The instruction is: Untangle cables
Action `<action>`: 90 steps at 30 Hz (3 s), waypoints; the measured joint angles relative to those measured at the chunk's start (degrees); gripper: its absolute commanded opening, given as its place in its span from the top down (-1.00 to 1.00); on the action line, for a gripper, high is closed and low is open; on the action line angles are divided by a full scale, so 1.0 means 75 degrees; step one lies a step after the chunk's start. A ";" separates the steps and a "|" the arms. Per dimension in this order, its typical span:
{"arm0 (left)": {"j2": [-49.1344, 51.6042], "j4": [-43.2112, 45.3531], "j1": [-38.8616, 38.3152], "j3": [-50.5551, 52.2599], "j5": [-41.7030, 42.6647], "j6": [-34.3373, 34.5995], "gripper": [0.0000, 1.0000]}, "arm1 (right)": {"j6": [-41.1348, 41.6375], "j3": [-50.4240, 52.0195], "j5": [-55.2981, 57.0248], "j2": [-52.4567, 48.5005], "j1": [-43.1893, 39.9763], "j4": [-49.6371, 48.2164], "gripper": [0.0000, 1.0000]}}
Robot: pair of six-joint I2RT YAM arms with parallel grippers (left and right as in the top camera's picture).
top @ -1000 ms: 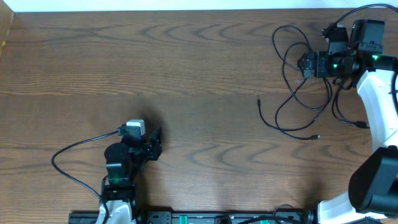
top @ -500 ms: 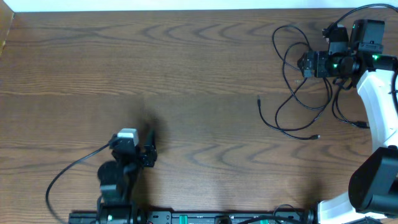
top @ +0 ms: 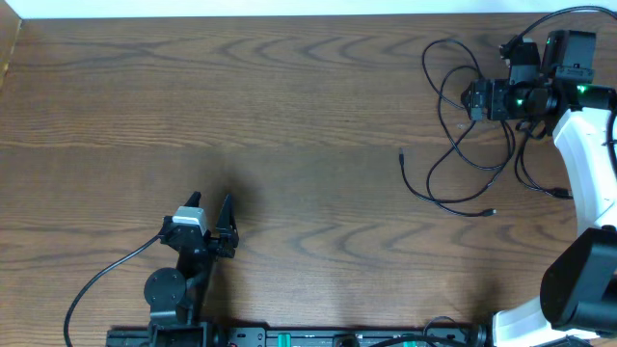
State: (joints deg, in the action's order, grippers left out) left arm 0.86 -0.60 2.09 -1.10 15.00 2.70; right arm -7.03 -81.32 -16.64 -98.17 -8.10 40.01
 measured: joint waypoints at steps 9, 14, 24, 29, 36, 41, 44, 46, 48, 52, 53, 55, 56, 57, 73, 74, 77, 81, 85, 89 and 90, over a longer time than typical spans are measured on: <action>-0.0003 0.0006 0.0000 0.0000 0.0006 0.0000 -0.20 | 0.0000 0.0003 0.0000 0.0000 0.0000 0.0000 -0.99; -0.0003 0.0006 0.0000 0.0000 0.0006 0.0000 -0.20 | 0.0000 0.0003 0.0000 0.0000 0.0000 0.0000 -0.98; -0.0003 0.0006 0.0000 0.0000 0.0006 0.0000 -0.20 | 0.0000 0.0000 -0.0003 0.0000 0.0000 0.0000 -0.98; -0.0003 0.0006 0.0000 0.0000 0.0006 0.0000 -0.21 | 0.0000 0.0000 -0.0003 0.0000 0.0000 0.0000 -0.99; -0.0003 0.0006 0.0000 0.0000 0.0006 0.0000 -0.20 | 0.0000 0.0000 -0.0003 0.0000 0.0000 0.0000 -0.99; -0.0003 0.0006 0.0000 0.0000 0.0006 0.0000 -0.20 | 0.0000 0.0003 -0.0003 0.0000 0.0000 0.0000 -0.98; -0.0003 0.0006 0.0000 0.0000 0.0006 0.0000 -0.20 | -0.0003 0.0003 -0.0003 0.0000 0.0000 0.0000 -0.99; -0.0003 0.0006 0.0000 0.0000 0.0006 0.0000 -0.20 | 0.0000 0.0000 -0.0003 0.0000 0.0000 0.0000 -0.99; -0.0003 0.0006 0.0000 0.0000 0.0006 0.0000 -0.20 | 0.0000 0.0000 -0.0003 0.0000 0.0000 0.0000 -0.98; -0.0003 0.0006 0.0000 0.0000 0.0006 0.0000 -0.20 | 0.0000 0.0003 0.0000 0.0026 0.0003 0.0003 -0.99; -0.0003 0.0006 0.0000 0.0000 0.0006 0.0000 -0.20 | 0.0000 0.0003 0.0000 0.0061 0.0003 0.0003 -0.98; -0.0003 0.0006 0.0000 0.0000 0.0006 0.0000 -0.20 | 0.0000 0.0023 0.0003 0.0239 0.0020 0.0006 -0.98; -0.0003 0.0006 0.0000 0.0000 0.0006 0.0000 -0.20 | 0.0000 0.0032 0.0003 0.0385 0.0032 0.0009 -0.98; -0.0003 0.0006 0.0000 0.0000 0.0006 0.0000 -0.20 | 0.0000 0.0041 0.0009 0.0603 0.0050 0.0009 -0.98; -0.0003 0.0003 0.0000 -0.0003 0.0009 0.0000 -0.20 | -0.0096 0.0047 0.0344 0.4843 0.1253 0.0385 -0.98; -0.0003 0.0006 0.0000 -0.0003 0.0006 0.0000 -0.20 | -0.0105 0.0047 0.0423 0.5330 0.1381 0.0425 -0.99; -0.0003 0.0003 0.0000 -0.0003 0.0006 0.0000 -0.20 | -0.0119 0.0047 0.0458 0.6126 0.1577 0.0466 -0.98; -0.0003 0.0003 0.0000 -0.0006 0.0006 0.0000 -0.20 | -0.0122 0.0044 0.0472 0.7487 0.1676 0.0484 -0.99; -0.0006 0.0003 0.0000 -0.0006 0.0006 0.0000 -0.20 | -0.0125 0.0012 0.0481 0.8562 0.1676 0.0825 -0.99; -0.0009 0.0000 0.0000 -0.0006 0.0009 0.0000 -0.20 | -0.0125 0.0006 0.0487 0.9387 0.1676 0.1594 -0.99; -0.0009 0.0000 0.0000 -0.0006 0.0006 0.0000 -0.20 | -0.0125 0.0012 0.0484 0.9559 0.1676 0.1740 -0.98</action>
State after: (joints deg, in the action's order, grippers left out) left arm 0.80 -0.60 2.09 -1.15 15.05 2.70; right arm -7.97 -81.23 -13.02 -26.48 4.47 53.06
